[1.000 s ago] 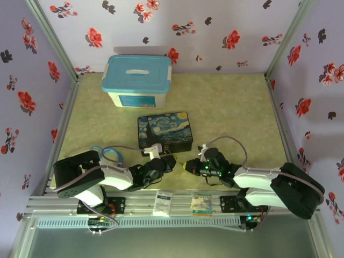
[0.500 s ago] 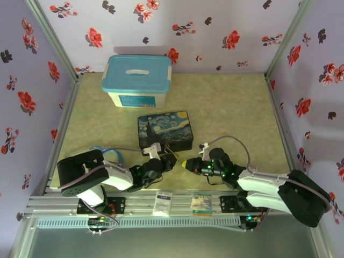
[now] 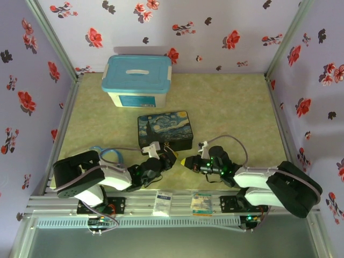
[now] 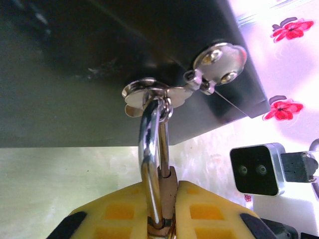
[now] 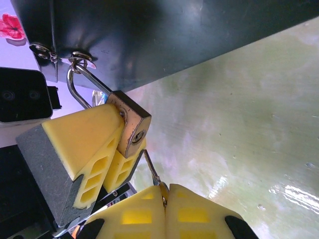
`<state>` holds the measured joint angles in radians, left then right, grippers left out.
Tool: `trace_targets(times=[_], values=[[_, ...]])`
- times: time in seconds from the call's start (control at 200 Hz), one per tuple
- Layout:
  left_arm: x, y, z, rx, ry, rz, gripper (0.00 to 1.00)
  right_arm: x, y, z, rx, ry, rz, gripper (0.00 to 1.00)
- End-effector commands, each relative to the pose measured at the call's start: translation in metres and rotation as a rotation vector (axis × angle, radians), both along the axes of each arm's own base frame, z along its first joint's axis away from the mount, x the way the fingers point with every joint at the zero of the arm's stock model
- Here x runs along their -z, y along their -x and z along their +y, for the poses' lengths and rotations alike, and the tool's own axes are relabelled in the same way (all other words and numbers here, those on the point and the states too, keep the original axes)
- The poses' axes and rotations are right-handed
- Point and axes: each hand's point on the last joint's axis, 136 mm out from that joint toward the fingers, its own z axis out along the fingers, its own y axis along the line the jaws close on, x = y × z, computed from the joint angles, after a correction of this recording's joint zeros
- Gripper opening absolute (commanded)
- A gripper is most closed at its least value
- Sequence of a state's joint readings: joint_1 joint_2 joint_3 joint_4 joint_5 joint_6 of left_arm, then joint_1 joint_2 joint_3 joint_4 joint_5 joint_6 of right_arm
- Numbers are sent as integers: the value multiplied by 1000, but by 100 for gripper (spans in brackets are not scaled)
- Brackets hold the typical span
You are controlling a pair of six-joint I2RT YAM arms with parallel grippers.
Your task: Unlock a padlock with a key
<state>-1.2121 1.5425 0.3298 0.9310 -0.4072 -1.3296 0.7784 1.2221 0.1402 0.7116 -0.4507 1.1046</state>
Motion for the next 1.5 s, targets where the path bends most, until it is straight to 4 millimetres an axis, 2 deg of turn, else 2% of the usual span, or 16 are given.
trace_targets(times=[0.0,0.325,0.52,0.765,1.02,1.145,1.26,1.495], values=[[-26,-7,-3,-21,77,-47,0,-19,-7,8,-5,-61,-33,0],[-30,-7,-2,-23,107,-55,0,-19,-12,5,29,-85,-30,0],[-39,-1,-18,8,146,-61,0,-22,-17,10,38,-119,-25,0],[-35,1,-19,9,182,-52,0,-27,-33,2,83,-193,-21,0],[-44,3,-25,30,212,-51,0,-31,-29,14,-12,-188,-49,0],[-45,5,-26,37,213,-52,0,-14,-26,13,-41,-110,-49,0],[-43,5,-26,35,214,-47,0,-21,-26,16,-63,-126,-74,0],[-45,2,-23,28,216,-50,0,-21,-21,17,-116,-80,-91,0]])
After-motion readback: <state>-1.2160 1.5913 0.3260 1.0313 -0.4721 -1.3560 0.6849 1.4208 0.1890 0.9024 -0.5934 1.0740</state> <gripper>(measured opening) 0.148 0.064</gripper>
